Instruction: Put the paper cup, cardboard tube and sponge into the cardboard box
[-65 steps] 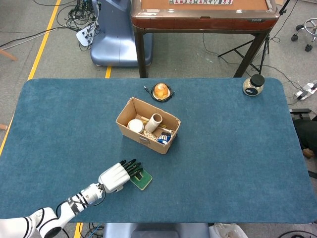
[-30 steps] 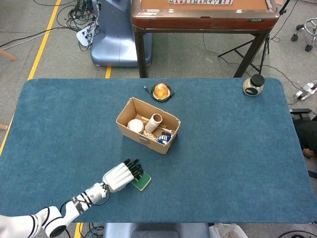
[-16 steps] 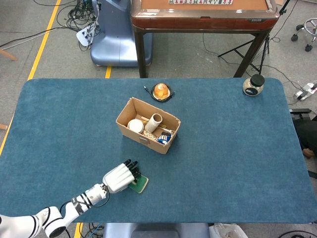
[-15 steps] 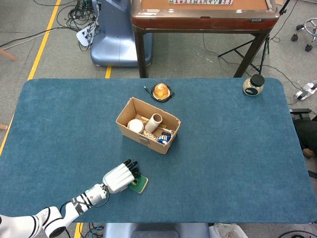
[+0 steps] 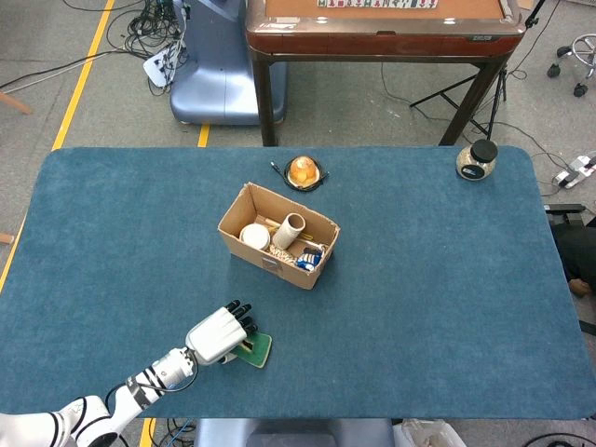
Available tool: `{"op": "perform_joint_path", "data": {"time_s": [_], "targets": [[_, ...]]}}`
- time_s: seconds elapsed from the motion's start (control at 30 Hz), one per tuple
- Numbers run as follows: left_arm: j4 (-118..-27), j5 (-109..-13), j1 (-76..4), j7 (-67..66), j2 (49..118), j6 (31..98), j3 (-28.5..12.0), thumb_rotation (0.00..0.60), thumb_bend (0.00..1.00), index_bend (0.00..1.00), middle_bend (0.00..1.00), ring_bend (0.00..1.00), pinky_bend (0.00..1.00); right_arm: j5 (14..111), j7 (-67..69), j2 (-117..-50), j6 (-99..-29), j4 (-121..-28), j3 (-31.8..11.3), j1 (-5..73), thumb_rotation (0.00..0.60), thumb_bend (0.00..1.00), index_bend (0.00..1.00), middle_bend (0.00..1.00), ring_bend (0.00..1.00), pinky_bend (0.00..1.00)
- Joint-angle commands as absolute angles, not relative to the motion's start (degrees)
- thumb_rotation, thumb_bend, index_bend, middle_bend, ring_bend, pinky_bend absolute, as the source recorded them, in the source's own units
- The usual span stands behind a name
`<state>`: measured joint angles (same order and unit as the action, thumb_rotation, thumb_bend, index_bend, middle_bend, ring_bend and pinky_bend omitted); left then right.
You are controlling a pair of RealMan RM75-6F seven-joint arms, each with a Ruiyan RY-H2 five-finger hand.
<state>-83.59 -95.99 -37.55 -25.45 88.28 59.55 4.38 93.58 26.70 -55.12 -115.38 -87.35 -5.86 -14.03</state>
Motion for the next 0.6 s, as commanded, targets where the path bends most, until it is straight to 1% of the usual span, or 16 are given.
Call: {"op": "perform_joint_path", "data": {"time_s": [0.03, 0.37, 0.6], "targets": [[-84.88, -95.53, -36.90, -26.43, 87.21, 60.30, 4.21, 0.600, 0.22, 0.53, 0.47, 0.21, 0.27, 93.72, 26.18, -55.10, -115.06, -87.54, -5.77, -13.90, 0.600, 0.38, 0.34, 0.42, 0.34, 0.37], [-90.39, -91.56, -34.42, -28.70, 81.97, 63.01, 2.19, 0.600, 0.22, 0.53, 0.47, 0.22, 0.27, 95.12, 23.35, -55.19, -114.22, -88.62, -5.30, -13.27, 0.600, 0.38, 0.34, 0.42, 0.34, 0.37], [-95.45, -85.75, -32.23, -30.11, 77.34, 64.83, -0.23, 0.600, 0.22, 0.53, 0.47, 0.22, 0.28, 95.81, 21.03, -54.84, -112.08, -89.87, -4.90, -12.15, 0.600, 0.38, 0.34, 0.42, 0.34, 0.37]]}}
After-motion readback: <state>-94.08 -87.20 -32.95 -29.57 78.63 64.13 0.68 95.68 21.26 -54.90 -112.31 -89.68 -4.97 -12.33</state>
